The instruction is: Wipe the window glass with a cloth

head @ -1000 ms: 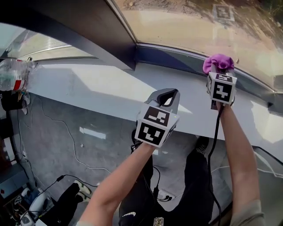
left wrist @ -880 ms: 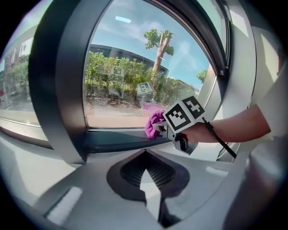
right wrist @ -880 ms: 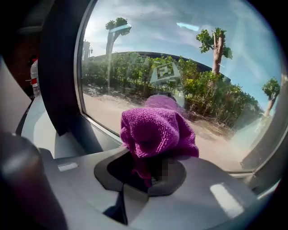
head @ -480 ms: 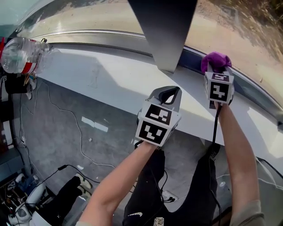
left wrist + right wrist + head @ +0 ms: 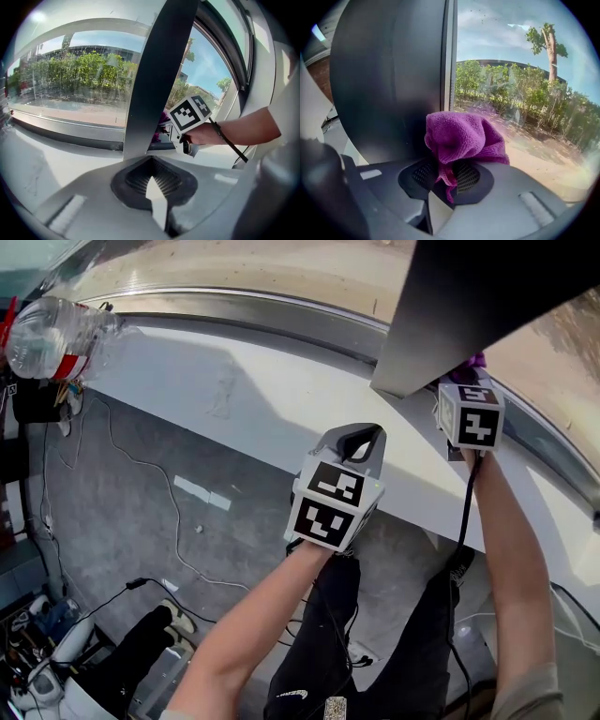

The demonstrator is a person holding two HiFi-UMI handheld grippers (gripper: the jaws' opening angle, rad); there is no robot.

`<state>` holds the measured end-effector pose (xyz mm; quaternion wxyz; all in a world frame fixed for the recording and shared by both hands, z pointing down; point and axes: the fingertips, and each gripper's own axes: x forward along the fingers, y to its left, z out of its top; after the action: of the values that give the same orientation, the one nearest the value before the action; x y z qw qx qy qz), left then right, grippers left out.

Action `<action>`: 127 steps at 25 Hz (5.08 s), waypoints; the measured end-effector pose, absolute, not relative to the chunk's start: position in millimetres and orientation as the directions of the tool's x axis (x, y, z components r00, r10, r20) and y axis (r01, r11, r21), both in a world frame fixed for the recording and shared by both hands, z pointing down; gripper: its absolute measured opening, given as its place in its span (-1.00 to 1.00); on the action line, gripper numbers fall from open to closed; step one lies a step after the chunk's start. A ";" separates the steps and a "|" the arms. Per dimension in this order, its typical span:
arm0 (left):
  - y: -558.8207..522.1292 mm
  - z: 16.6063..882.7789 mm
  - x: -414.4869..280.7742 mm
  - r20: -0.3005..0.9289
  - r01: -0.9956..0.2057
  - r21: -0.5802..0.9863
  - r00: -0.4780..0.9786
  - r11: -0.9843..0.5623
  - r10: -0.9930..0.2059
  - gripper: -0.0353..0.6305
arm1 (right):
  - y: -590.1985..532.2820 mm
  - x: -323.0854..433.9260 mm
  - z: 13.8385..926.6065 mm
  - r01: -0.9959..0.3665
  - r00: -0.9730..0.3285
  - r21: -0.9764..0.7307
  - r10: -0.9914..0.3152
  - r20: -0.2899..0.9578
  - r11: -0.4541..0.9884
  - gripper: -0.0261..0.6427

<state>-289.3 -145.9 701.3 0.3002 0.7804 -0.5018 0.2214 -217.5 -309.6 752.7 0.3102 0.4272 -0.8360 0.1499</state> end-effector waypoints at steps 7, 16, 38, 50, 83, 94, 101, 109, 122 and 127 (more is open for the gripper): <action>-143.2 712.9 -293.2 0.663 -0.913 0.256 0.404 -0.317 -0.630 -0.89 | -306.4 -231.8 759.3 -0.731 -0.490 0.059 -0.584 0.647 0.679 -0.62; -149.9 723.9 -245.1 0.675 -0.897 0.266 0.435 -0.354 -0.596 -0.89 | -307.4 -196.8 773.2 -0.699 -0.452 0.125 -0.571 0.685 0.704 -0.61; -171.0 712.6 50.0 0.647 -0.779 0.292 0.588 -0.555 -0.486 -0.89 | -290.8 164.3 766.1 -0.845 -0.244 0.174 -0.652 0.718 0.507 -0.61; -178.6 704.2 211.4 0.646 -0.705 0.276 0.639 -0.653 -0.417 -0.89 | -285.4 376.8 765.6 -0.940 -0.093 0.174 -0.710 0.698 0.294 -0.61; -122.0 509.5 274.2 0.463 -0.642 0.280 0.742 -0.714 -0.485 -0.89 | -160.9 449.9 553.5 -0.986 0.015 -0.142 -0.899 0.437 -0.085 -0.62; -46.6 313.9 143.1 0.212 -0.646 0.234 0.763 -0.727 -0.611 -0.89 | -43.0 271.4 317.5 -0.985 -0.133 -0.131 -0.981 0.144 0.114 -0.62; 4.2 207.7 90.4 0.063 -0.619 0.208 0.781 -0.758 -0.621 -0.89 | 19.7 187.5 212.3 -0.974 -0.214 -0.084 -0.976 0.036 0.211 -0.62; 35.0 133.5 49.5 0.023 -0.619 0.193 0.778 -0.761 -0.627 -0.89 | 57.3 136.6 135.6 -0.965 -0.252 -0.071 -0.968 0.007 0.251 -0.61; 51.5 72.7 39.0 0.016 -0.648 0.162 0.756 -0.744 -0.655 -0.89 | 66.2 124.0 64.9 -0.944 -0.323 -0.067 -0.946 -0.021 0.324 -0.62; 56.7 61.9 49.3 0.005 -0.648 0.162 0.754 -0.744 -0.656 -0.89 | 69.0 134.9 55.0 -0.940 -0.332 -0.072 -0.943 -0.032 0.333 -0.62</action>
<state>49.3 56.7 61.9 0.0768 0.9334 -0.3495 -0.0260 134.9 69.0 55.0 -0.0337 0.5770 -0.8158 0.0202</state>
